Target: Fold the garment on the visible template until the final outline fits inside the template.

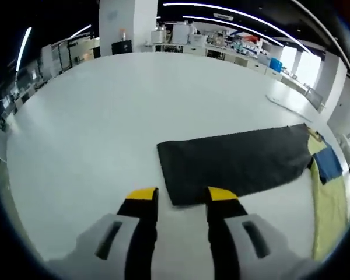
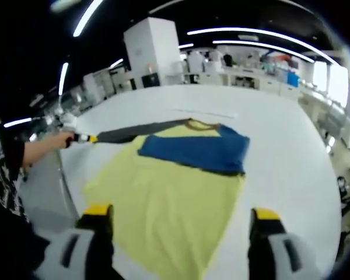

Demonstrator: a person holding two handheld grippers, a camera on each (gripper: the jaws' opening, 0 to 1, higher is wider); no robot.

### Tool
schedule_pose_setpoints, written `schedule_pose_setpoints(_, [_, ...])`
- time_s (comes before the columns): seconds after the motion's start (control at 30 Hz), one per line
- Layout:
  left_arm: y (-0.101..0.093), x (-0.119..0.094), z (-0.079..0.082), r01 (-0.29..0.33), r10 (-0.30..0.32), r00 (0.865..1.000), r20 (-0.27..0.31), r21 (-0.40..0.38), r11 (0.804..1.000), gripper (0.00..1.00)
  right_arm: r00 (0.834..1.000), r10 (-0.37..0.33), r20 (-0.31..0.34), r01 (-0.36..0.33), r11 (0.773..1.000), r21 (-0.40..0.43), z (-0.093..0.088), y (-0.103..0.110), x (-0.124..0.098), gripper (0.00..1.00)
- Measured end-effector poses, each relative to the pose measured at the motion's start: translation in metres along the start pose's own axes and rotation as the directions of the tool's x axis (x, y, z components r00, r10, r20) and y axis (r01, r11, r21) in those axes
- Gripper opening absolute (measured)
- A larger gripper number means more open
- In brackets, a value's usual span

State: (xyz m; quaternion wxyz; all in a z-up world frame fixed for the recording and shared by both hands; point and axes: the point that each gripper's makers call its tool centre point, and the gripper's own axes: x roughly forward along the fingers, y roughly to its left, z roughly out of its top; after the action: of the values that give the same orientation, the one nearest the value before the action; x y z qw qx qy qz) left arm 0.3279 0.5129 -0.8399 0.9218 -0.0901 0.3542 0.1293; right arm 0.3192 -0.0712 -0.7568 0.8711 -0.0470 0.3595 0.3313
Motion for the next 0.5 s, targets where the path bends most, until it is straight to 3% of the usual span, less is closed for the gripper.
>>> schedule_pose_setpoints(0.17, [-0.0023, -0.0010, -0.0039, -0.007, 0.006, 1.000, -0.009, -0.014, 1.000, 0.28, 1.000, -0.009, -0.002, 0.009, 1.000, 0.000, -0.0009, -0.0007, -0.0007, 0.96])
schedule_pose_setpoints(0.33, [0.0035, -0.0008, -0.0042, -0.054, 0.053, 0.999, 0.006, 0.023, 0.998, 0.20, 1.000, -0.005, -0.002, 0.005, 1.000, -0.007, -0.0019, 0.0005, -0.0003, 0.96])
schedule_pose_setpoints(0.5, [0.0041, -0.0016, -0.0028, -0.075, 0.076, 0.997, 0.006, -0.053, 0.996, 0.12, 1.000, -0.008, -0.008, 0.008, 1.000, -0.011, -0.0040, 0.0013, 0.0000, 0.96])
